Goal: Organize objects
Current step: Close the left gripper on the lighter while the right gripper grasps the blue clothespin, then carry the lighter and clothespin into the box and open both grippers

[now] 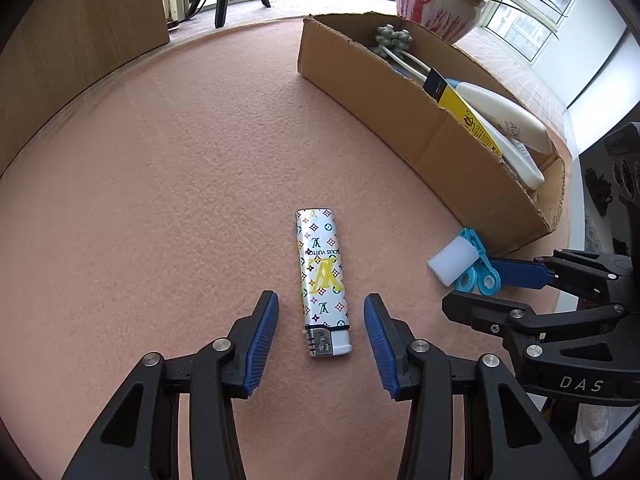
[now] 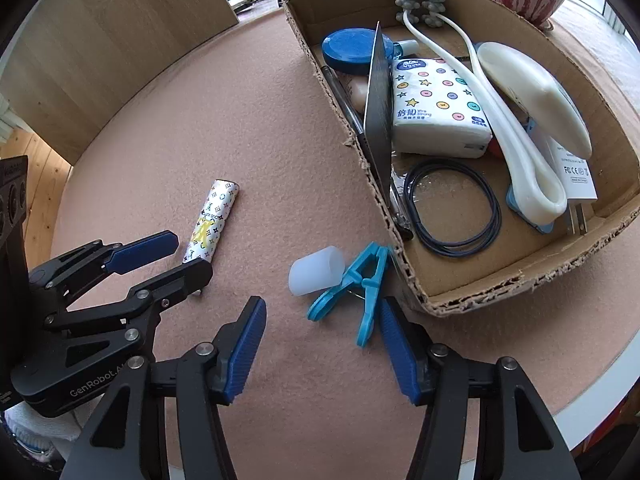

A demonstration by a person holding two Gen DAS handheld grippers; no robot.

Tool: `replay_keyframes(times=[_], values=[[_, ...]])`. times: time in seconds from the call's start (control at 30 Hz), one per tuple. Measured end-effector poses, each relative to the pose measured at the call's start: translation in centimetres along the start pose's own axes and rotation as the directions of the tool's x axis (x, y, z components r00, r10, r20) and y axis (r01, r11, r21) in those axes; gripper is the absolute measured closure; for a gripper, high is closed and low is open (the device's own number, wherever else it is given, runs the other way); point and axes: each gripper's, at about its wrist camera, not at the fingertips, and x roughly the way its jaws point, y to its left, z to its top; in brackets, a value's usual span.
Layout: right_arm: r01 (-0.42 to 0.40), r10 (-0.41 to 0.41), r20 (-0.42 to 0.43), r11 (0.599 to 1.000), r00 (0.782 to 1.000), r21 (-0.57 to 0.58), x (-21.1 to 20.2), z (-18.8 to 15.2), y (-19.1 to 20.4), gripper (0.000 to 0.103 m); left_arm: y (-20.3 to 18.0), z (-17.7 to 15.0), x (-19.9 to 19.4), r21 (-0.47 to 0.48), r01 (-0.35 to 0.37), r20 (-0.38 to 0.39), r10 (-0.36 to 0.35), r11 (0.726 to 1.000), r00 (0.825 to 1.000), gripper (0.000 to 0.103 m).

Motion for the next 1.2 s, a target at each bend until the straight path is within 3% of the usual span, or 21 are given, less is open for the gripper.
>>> replay_keyframes(times=[0.2,0.37,0.7,0.97,1.2], values=[[-0.017,0.017,0.001,1.0,1.0,0.019,-0.3,-0.1,-1.2,0.072,-0.1,0.6,0.5,-0.01,-0.007,0.001,0.007,1.0,1.0,0.057],[-0.04,0.04,-0.002,0.999,0.999,0.007,-0.7,-0.8,-1.6,0.073,0.5,0.7,0.5,-0.028,-0.02,0.009,0.021,0.999,1.0,0.078],[-0.082,0.082,0.027,0.997,0.996,-0.005,-3.3,-2.5,-2.9,0.073,2.8,0.2,-0.5,-0.154,0.047,0.028,-0.043,0.987,0.999,0.078],[-0.111,0.112,0.063,0.993,0.992,-0.027,-6.0,-3.3,-4.3,0.073,2.5,1.2,-2.4,-0.183,0.081,0.083,-0.067,0.98,0.994,0.078],[-0.132,0.138,0.114,0.989,0.984,-0.064,-8.6,-2.4,-3.1,0.073,1.2,3.2,-4.6,-0.163,0.104,0.135,-0.082,0.981,0.987,0.078]])
